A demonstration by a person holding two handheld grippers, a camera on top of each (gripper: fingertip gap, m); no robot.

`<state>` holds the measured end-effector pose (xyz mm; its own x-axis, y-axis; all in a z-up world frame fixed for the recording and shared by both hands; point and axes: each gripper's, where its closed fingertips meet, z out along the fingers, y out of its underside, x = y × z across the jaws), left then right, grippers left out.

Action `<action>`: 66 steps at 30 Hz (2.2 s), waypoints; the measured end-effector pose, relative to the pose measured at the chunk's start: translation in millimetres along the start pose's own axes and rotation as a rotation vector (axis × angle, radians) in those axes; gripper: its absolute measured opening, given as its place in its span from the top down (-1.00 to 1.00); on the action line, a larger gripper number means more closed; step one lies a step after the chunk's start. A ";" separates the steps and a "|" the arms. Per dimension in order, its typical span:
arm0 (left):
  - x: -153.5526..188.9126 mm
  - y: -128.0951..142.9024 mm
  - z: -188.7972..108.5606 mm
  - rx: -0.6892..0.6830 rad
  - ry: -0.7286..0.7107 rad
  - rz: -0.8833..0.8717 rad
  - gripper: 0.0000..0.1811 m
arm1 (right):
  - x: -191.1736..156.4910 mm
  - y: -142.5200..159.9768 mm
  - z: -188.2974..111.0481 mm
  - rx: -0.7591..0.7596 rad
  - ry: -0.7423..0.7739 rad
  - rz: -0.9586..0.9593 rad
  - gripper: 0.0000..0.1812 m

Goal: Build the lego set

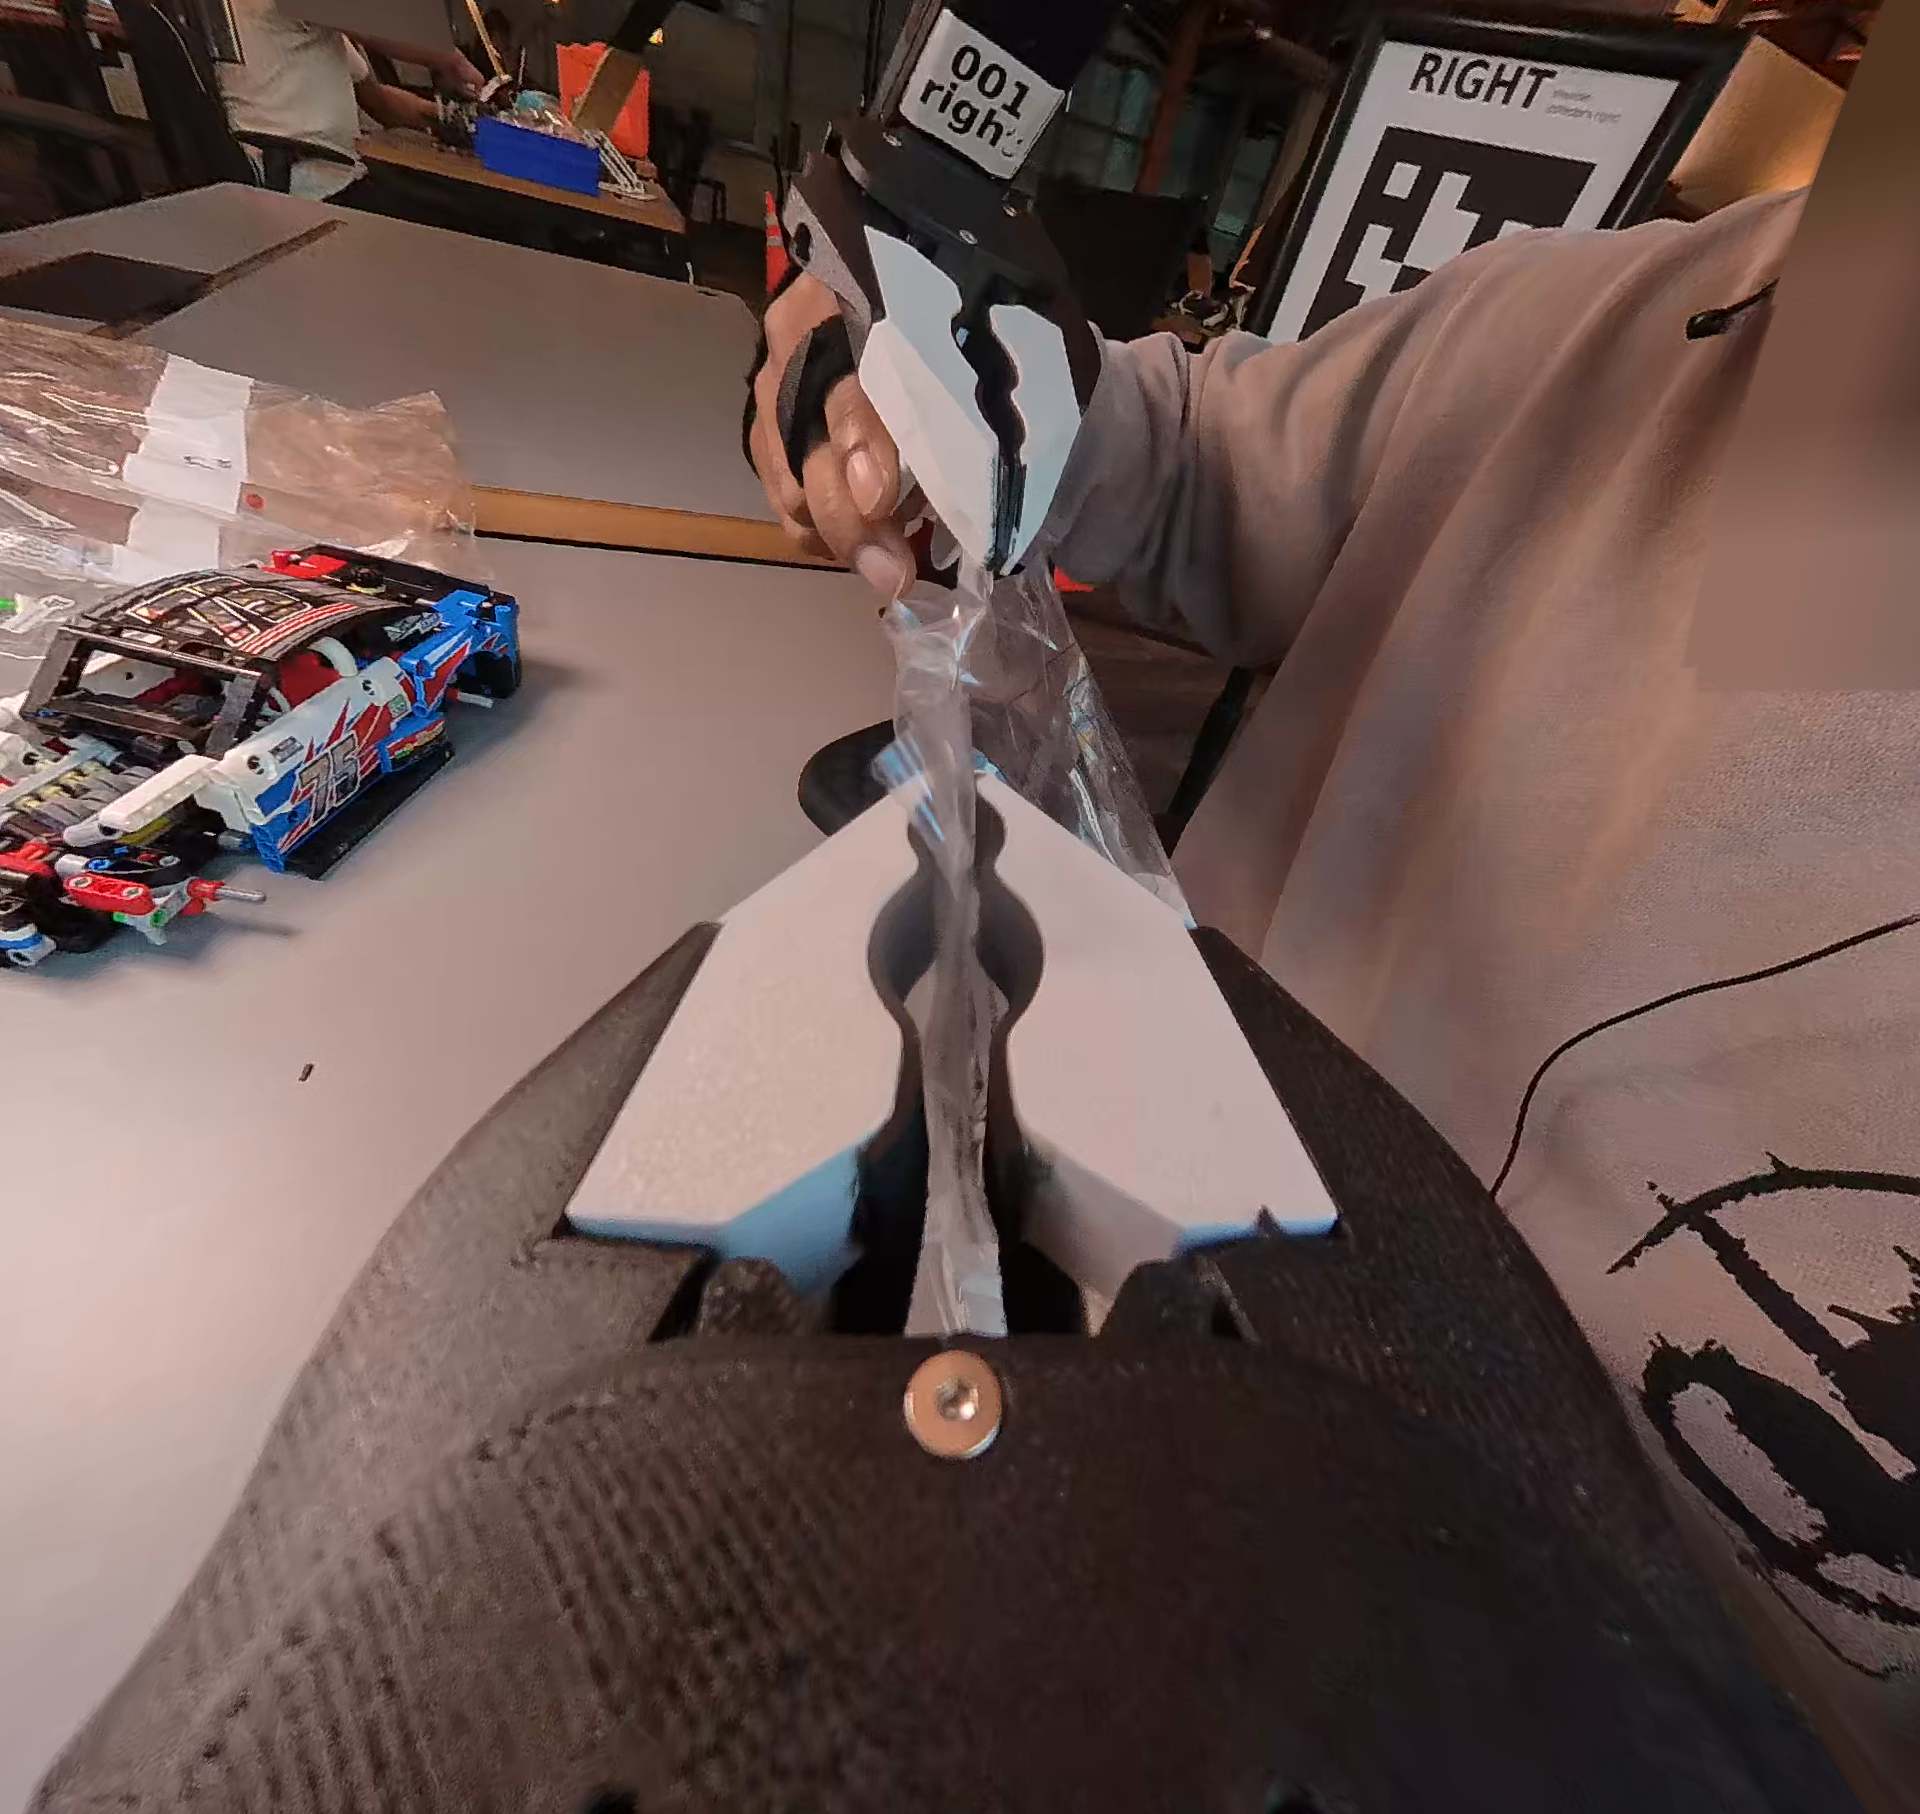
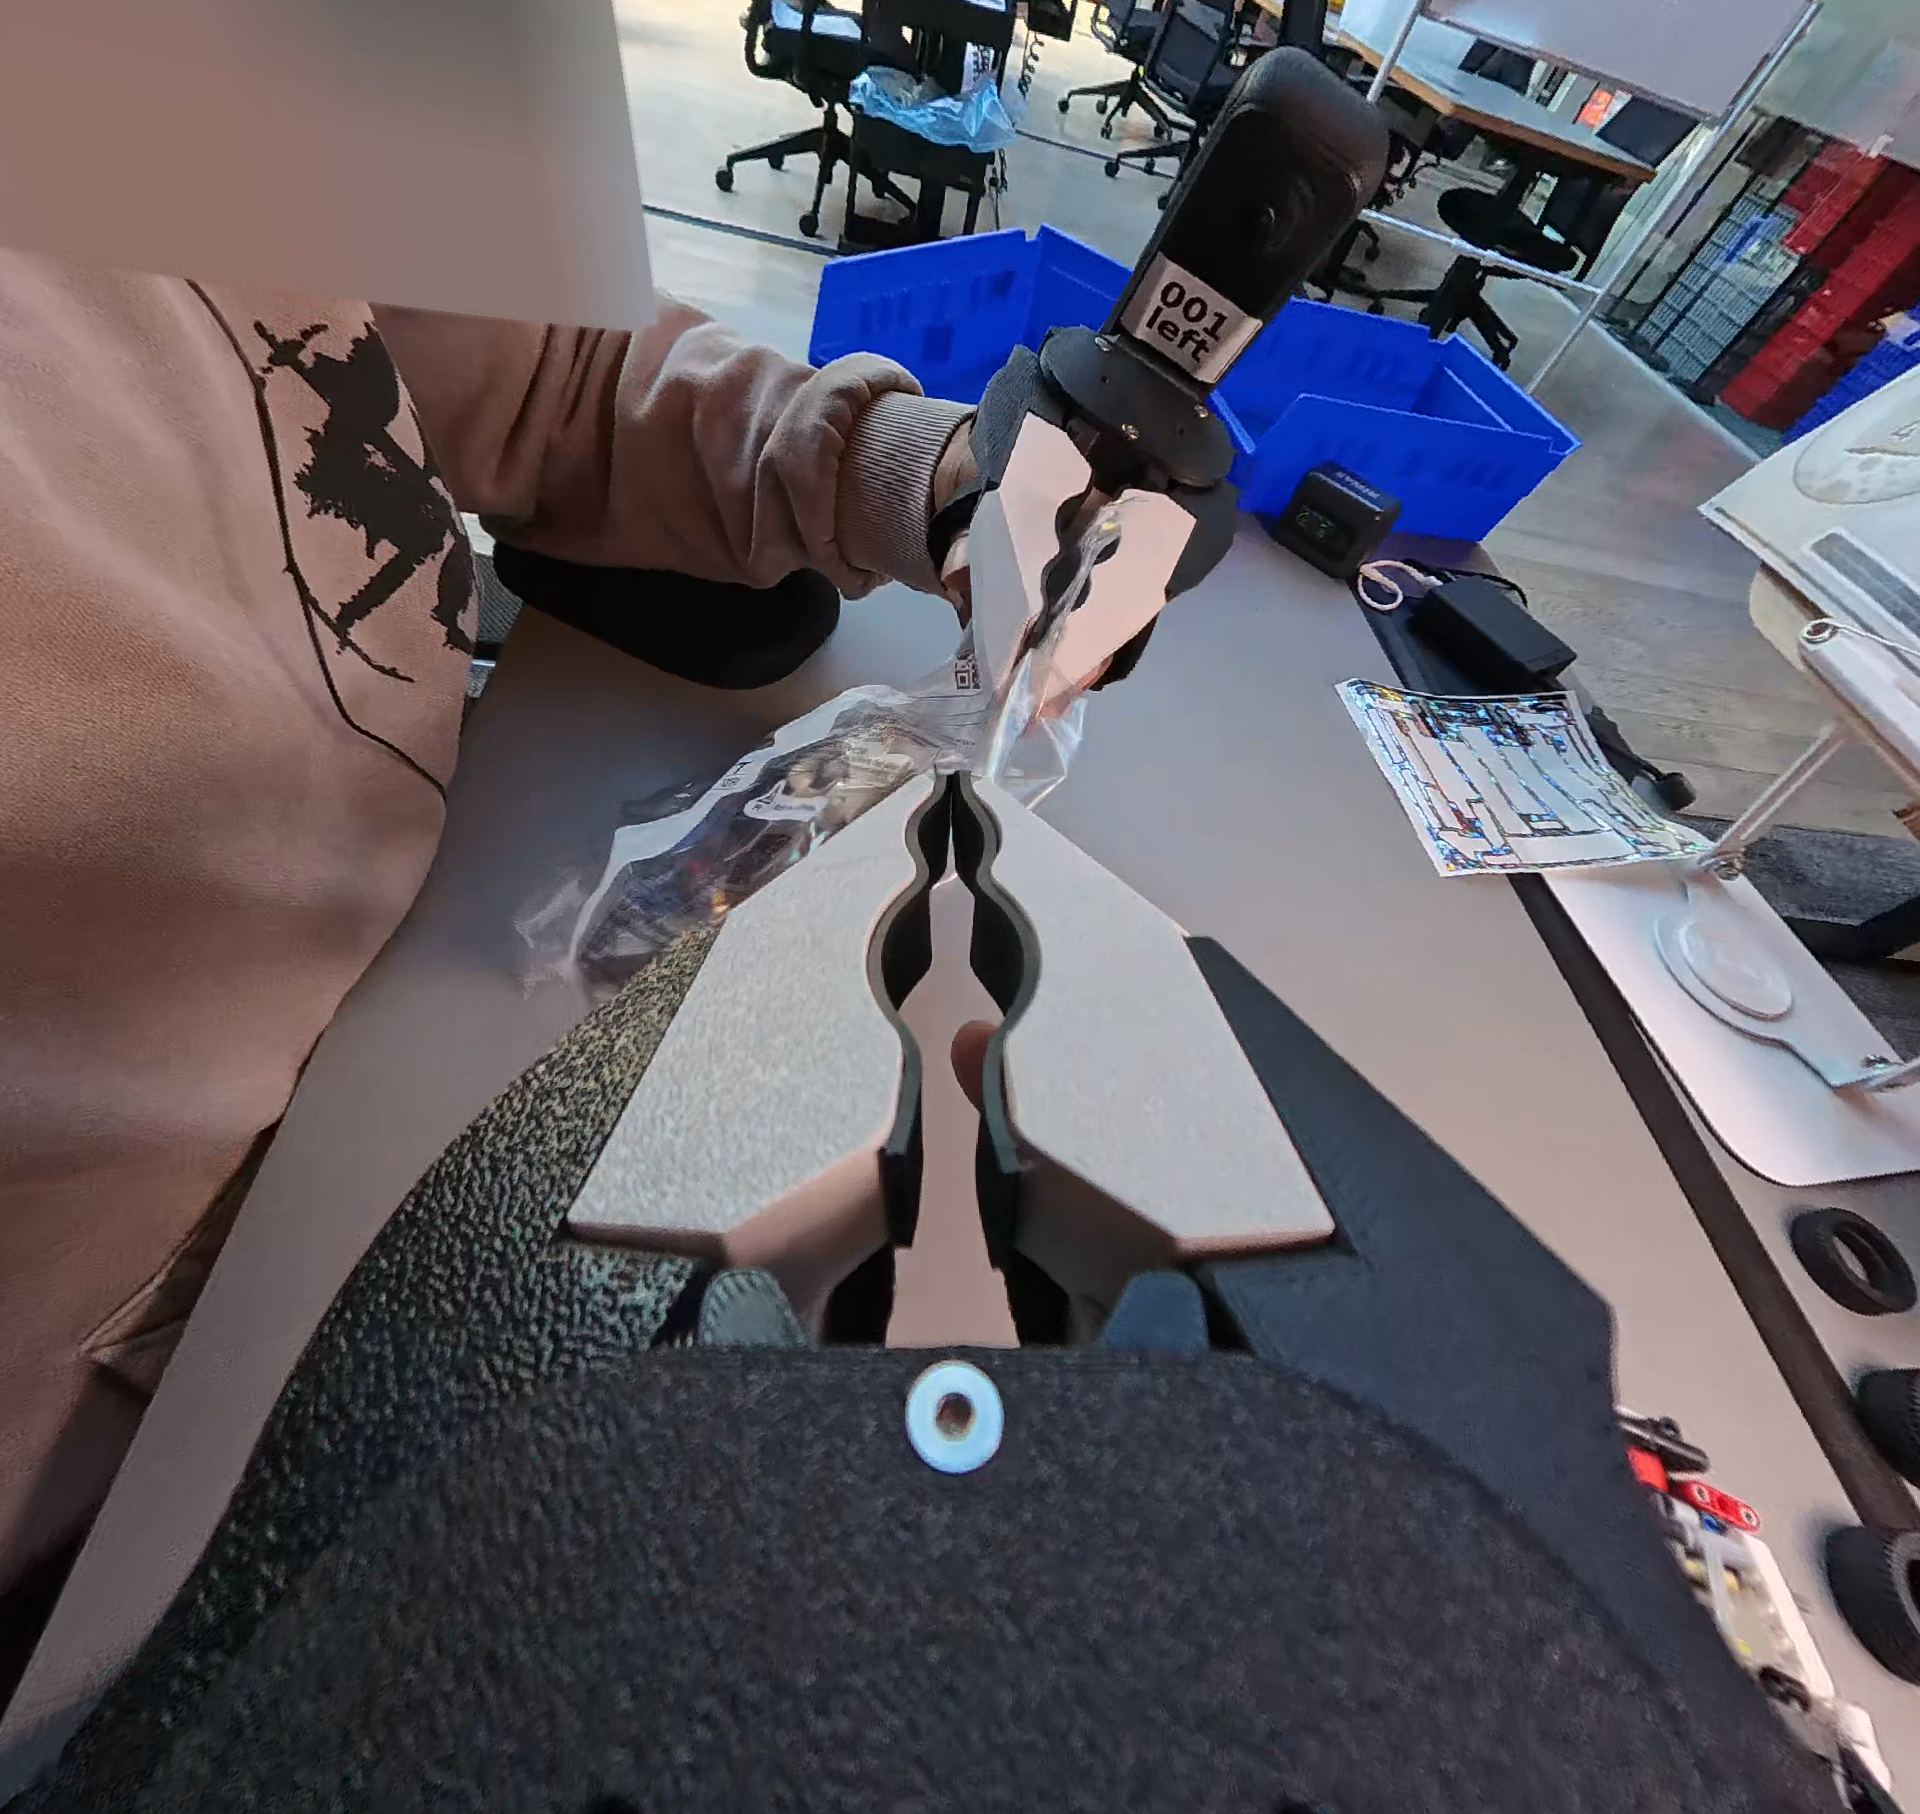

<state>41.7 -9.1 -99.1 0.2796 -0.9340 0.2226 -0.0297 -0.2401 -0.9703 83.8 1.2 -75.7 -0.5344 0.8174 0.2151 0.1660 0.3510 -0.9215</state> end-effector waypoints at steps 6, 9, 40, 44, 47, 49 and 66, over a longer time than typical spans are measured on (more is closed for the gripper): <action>4.6 -3.8 -19.2 0.048 -0.017 0.017 1.00 | -5.2 -4.7 -16.4 0.014 0.020 0.048 1.00; 8.2 -5.0 -27.2 0.051 -0.013 0.029 1.00 | -2.2 -10.2 -30.1 0.044 0.056 0.072 1.00; -0.8 -1.3 -76.5 0.061 -0.121 0.024 1.00 | -30.2 -29.4 -133.9 0.207 0.224 0.164 1.00; -2.4 -2.0 -84.4 0.076 -0.148 0.018 1.00 | -35.4 -24.0 -142.7 0.202 0.258 0.164 1.00; -1.9 -4.3 -86.9 0.095 -0.161 0.018 1.00 | -27.9 -13.1 -148.8 0.176 0.316 0.173 1.00; -0.3 -7.5 -89.4 0.116 -0.171 0.021 1.00 | -16.5 2.8 -153.5 0.137 0.371 0.195 1.00; -42.7 0.1 -136.6 0.325 -0.561 -0.177 1.00 | 123.7 171.7 -324.3 -0.016 1.285 0.546 1.00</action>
<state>-101.4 -5.4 -95.7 0.7126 -0.5880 0.3828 0.3284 -0.2026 -0.9226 314.9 310.7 -102.5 0.7243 0.6894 -0.0154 0.1185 -0.1463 -0.9821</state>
